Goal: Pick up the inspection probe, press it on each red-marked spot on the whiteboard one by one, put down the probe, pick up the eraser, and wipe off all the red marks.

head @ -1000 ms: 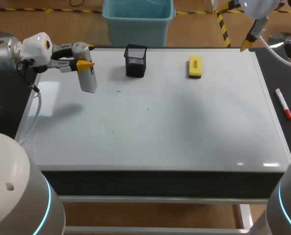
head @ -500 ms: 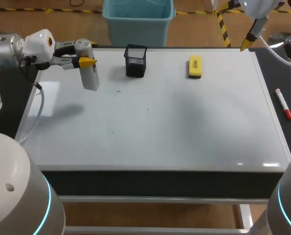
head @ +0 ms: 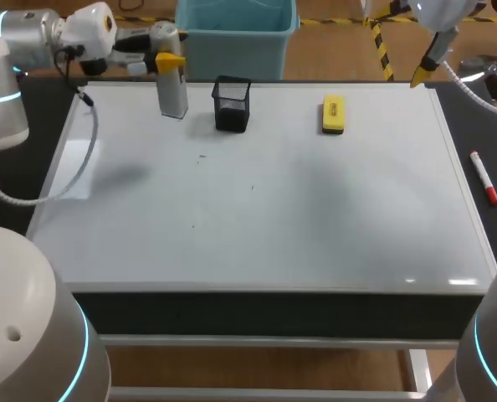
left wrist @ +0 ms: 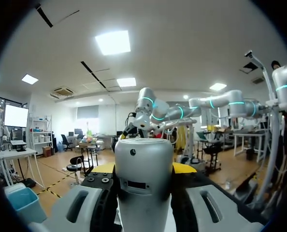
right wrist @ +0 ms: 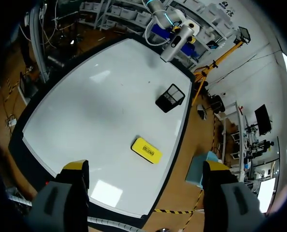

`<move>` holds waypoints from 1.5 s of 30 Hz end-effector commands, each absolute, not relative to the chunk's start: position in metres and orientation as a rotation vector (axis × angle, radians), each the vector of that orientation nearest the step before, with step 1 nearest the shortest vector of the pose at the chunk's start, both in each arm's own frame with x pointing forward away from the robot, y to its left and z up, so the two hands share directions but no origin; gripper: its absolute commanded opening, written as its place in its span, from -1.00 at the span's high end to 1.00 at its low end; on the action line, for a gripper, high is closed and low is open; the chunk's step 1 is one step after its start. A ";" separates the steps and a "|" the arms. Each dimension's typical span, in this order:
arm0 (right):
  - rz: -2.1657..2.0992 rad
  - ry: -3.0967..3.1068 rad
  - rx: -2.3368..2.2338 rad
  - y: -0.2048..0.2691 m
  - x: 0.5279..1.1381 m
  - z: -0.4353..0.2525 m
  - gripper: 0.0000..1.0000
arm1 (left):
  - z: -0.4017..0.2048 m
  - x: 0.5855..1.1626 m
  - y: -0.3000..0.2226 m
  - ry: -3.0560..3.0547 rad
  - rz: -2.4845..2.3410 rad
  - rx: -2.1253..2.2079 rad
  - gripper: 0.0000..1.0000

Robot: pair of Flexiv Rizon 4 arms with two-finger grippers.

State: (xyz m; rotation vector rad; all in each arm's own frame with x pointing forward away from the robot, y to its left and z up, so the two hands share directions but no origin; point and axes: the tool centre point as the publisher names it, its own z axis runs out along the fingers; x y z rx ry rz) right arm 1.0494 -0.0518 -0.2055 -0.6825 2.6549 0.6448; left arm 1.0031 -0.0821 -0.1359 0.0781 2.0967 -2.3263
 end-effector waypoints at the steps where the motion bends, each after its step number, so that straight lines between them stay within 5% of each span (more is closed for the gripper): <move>1: 0.641 2.658 -0.686 -0.052 1.050 -0.205 -1.00 | -0.131 1.026 -0.099 2.114 -2.353 0.151 1.00; 45: 0.641 2.658 -0.686 -0.052 1.050 -0.205 -1.00 | -0.166 1.110 -0.184 2.051 -2.386 0.126 1.00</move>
